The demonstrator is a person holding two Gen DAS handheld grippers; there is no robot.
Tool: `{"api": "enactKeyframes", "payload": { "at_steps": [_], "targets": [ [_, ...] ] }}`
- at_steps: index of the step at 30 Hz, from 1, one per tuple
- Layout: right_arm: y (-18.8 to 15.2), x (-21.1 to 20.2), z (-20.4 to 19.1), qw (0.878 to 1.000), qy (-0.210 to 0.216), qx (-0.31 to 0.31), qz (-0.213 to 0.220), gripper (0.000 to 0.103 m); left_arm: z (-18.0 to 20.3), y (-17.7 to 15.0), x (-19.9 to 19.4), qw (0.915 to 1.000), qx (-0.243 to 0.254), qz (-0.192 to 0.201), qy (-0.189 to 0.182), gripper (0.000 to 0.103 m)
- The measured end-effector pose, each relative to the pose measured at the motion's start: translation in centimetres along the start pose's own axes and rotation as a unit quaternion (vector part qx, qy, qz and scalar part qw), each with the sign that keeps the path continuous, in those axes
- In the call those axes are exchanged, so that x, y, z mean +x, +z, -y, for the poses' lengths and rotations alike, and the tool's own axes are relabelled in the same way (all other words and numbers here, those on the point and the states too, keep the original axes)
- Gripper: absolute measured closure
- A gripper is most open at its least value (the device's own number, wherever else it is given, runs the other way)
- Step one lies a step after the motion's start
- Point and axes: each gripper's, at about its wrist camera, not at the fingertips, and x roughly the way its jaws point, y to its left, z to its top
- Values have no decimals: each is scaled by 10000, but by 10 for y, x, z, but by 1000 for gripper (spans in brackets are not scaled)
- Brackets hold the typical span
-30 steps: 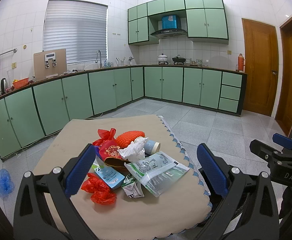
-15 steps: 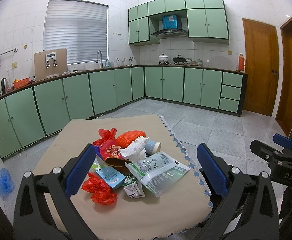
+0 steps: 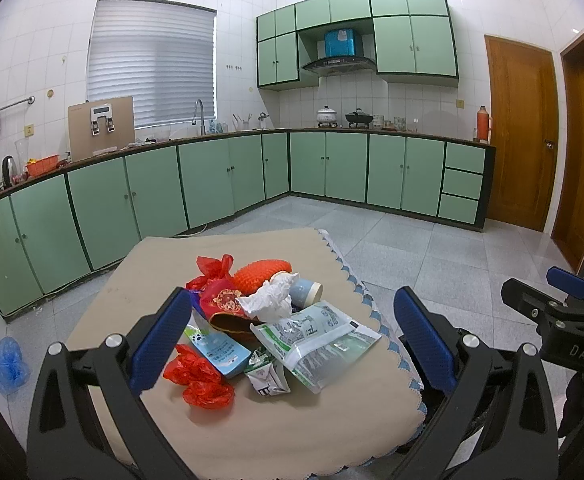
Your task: Collect trash
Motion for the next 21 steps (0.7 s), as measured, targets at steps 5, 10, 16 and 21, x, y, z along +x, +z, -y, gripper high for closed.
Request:
{"api": "enactKeyframes", "payload": {
  "at_steps": [5, 10, 16, 21],
  "targets": [
    [-1, 1, 0, 10000, -9, -4, -9, 6, -1, -1, 0, 10000, -6, -15, -6, 5],
    [-2, 4, 0, 10000, -21, -16, -23, 6, -2, -5, 6, 10000, -21, -38, 3, 5],
    [-4, 10, 0, 10000, 14, -22, 11, 6, -13, -10, 16, 9999, 21, 32, 122, 5],
    [-10, 29, -9, 9998, 141, -134, -23, 6, -51, -20, 34, 9989, -176, 66, 433, 5]
  ]
}}
